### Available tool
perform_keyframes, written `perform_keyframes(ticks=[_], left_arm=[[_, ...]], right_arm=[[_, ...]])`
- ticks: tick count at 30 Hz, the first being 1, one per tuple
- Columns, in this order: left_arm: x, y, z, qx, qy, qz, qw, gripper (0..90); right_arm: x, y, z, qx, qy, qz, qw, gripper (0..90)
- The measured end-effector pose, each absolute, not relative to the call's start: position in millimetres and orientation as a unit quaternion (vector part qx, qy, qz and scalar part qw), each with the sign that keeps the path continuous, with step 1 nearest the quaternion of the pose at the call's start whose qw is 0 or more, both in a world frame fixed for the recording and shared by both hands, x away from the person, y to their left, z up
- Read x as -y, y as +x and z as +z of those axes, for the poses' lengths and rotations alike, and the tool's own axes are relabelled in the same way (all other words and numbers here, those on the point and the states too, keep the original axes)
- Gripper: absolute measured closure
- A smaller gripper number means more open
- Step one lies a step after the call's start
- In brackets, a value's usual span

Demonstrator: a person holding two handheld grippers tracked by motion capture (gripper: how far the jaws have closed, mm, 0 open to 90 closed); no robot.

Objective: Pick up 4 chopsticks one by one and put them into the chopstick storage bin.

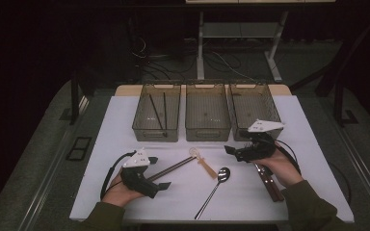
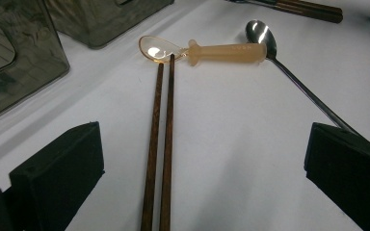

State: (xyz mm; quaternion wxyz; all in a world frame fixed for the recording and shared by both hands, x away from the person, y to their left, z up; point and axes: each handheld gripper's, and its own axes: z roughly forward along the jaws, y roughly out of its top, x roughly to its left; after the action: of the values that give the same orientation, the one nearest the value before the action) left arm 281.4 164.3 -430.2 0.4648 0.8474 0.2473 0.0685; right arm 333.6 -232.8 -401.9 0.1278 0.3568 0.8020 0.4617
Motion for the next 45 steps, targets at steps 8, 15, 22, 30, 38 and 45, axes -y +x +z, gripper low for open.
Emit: perform_keyframes(ticks=[8,15,22,30,38,45], left_arm=[[-168.0,281.5,-427.2,-0.254,0.844,0.076,0.467,0.0],[-169.4,282.4,-427.2,-0.260,0.842,0.078,0.466,0.0],[-175.2,286.5,-425.2,-0.257,0.847,0.083,0.457,5.0],[-192.8,294.9,-424.9,-0.263,0.853,0.078,0.443,28.2],[-199.0,296.8,-433.3,-0.261,0.871,0.058,0.411,53.6],[-197.3,298.0,-436.4,-0.271,0.876,0.052,0.396,69.1]], right_arm=[[267.3,300.8,-412.9,-0.795,0.356,0.470,0.140,13.0],[283.4,280.3,-422.4,-0.787,0.364,0.475,0.145,13.1],[292.1,268.5,-432.7,-0.795,0.368,0.460,0.145,13.1],[290.7,266.9,-436.4,-0.803,0.364,0.448,0.145,13.1],[287.8,266.7,-436.5,-0.808,0.358,0.444,0.146,13.1],[288.3,266.8,-436.7,-0.809,0.358,0.442,0.148,13.1]])
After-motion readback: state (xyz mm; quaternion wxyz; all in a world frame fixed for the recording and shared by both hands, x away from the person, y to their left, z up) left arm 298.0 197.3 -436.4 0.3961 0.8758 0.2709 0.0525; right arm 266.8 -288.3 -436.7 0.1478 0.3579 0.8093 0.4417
